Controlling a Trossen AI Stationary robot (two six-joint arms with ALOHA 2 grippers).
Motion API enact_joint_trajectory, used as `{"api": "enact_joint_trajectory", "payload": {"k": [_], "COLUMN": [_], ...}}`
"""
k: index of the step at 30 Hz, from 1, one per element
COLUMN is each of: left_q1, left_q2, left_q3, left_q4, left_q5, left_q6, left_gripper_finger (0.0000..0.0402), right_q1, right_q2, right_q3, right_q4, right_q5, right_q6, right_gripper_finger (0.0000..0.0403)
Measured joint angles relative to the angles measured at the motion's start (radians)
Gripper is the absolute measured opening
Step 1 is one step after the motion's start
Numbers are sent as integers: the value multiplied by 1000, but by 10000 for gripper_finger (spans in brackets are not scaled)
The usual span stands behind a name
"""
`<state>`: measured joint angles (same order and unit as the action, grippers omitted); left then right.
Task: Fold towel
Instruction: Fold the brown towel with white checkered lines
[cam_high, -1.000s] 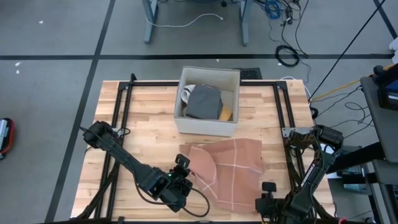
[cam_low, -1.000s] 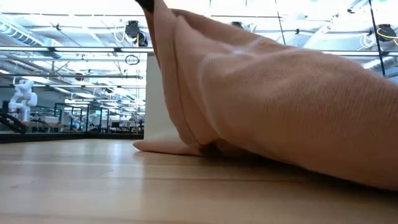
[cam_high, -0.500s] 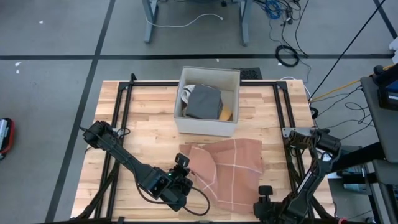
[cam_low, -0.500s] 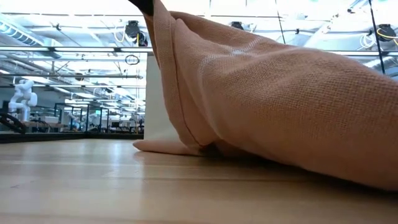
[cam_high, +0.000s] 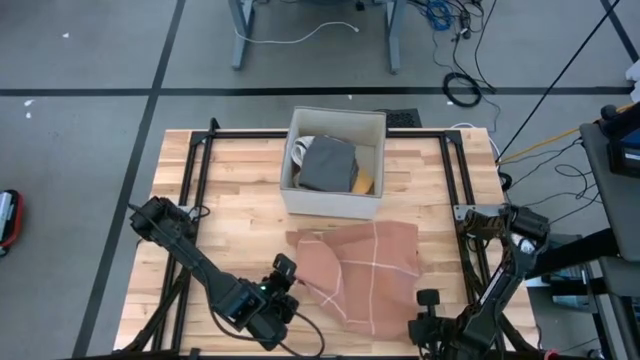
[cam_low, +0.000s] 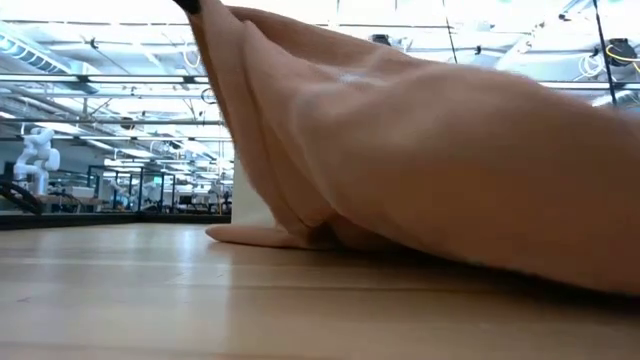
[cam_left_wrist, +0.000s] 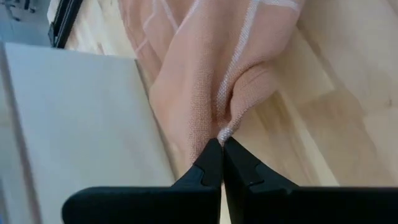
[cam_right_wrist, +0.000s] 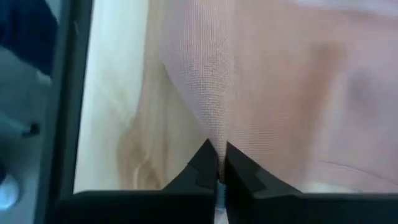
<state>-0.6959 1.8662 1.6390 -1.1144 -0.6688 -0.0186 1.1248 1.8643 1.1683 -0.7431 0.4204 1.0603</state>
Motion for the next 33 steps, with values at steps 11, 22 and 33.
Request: {"api": "enact_joint_trajectory", "payload": {"k": [11,22,33], "left_q1": [-87,-175,-206], "left_q2": [-127,-339,-446], "left_q3": [0,0,0], "left_q4": [-157,-170,-87], "left_q5": [-201,-612,-672], "left_q6": [-79,-133,-135], "left_gripper_finger": [0,0,0], "right_q1": [32,35,31], "right_q2": [-209,-312,-321], "right_q3": [227,364,477], "right_q4": [-411,-661,-826], "right_q5": [322,677,940], "right_q6": [-12,-9,-35], "right_gripper_finger": [1,0,0]}}
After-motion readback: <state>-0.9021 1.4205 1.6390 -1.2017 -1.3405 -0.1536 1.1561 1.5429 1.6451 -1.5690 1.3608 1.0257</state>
